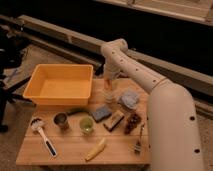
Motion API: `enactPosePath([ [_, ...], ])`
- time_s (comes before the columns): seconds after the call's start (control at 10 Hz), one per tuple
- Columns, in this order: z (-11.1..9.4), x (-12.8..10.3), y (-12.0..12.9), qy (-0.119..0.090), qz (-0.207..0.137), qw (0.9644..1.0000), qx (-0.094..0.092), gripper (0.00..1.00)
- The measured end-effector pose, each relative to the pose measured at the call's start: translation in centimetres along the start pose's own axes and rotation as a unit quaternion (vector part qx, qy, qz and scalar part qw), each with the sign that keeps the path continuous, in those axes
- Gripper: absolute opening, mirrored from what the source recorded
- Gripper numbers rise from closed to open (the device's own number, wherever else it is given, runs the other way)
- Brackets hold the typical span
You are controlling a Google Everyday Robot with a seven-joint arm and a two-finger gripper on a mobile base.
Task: Place apple in paper cup
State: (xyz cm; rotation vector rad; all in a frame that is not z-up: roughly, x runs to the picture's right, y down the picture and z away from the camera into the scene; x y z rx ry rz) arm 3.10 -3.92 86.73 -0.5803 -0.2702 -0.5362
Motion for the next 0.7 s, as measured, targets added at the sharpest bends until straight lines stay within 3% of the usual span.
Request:
enactPosePath([
  [0.5,-5.7,1.2,-0.1,-0.002,-0.015,0.9994,0.031,0.8],
  [0.7,-6.1,1.4,0.0,-0.004,-0.016,0.9993,0.032,0.8],
])
